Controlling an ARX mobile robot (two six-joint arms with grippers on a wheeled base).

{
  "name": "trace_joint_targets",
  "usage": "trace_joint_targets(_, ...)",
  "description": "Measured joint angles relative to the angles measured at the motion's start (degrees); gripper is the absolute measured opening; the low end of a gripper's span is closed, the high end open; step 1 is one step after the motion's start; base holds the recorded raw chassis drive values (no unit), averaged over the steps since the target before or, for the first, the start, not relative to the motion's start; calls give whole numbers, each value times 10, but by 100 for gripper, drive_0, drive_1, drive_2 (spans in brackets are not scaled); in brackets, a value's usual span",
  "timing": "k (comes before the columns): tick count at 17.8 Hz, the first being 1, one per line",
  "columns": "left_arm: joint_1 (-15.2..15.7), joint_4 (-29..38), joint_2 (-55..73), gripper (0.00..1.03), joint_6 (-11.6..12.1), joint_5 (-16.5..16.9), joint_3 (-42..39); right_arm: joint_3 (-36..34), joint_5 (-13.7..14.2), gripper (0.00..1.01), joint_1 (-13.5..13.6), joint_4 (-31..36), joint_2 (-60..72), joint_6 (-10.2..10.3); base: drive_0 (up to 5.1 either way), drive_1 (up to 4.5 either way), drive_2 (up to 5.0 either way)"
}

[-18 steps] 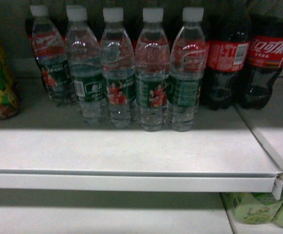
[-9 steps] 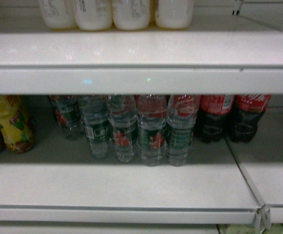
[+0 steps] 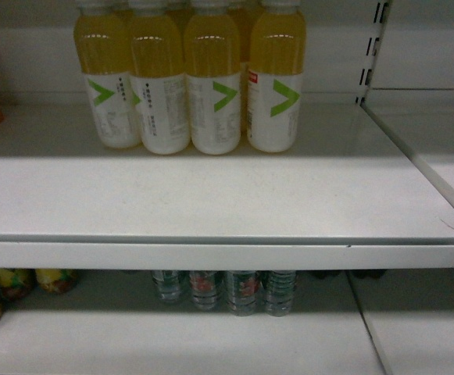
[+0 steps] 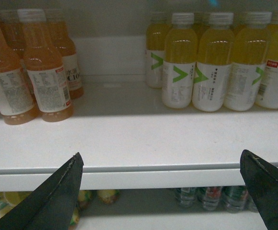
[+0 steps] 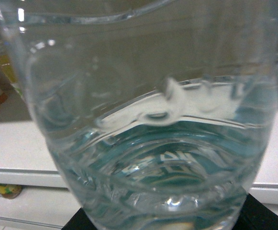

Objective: Move water from second to third shelf

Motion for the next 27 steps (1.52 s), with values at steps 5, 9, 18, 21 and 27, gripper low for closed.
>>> trace_joint_targets(5, 0, -1, 0, 98, 0, 1, 0, 1, 0, 42, 0, -1, 0, 0, 0, 0, 0)
trace_joint_targets(9, 0, -2, 0, 98, 0, 1, 0, 1, 0, 42, 0, -2, 0, 0, 0, 0, 0)
trace_joint_targets(18, 0, -2, 0, 98, 0, 1, 0, 1, 0, 42, 0, -2, 0, 0, 0, 0, 0)
trace_joint_targets(21, 0, -2, 0, 98, 0, 1, 0, 1, 0, 42, 0, -2, 0, 0, 0, 0, 0)
trace_joint_targets(27, 0, -2, 0, 98, 0, 2, 0, 1, 5, 42, -1, -2, 0, 0, 0, 0, 0)
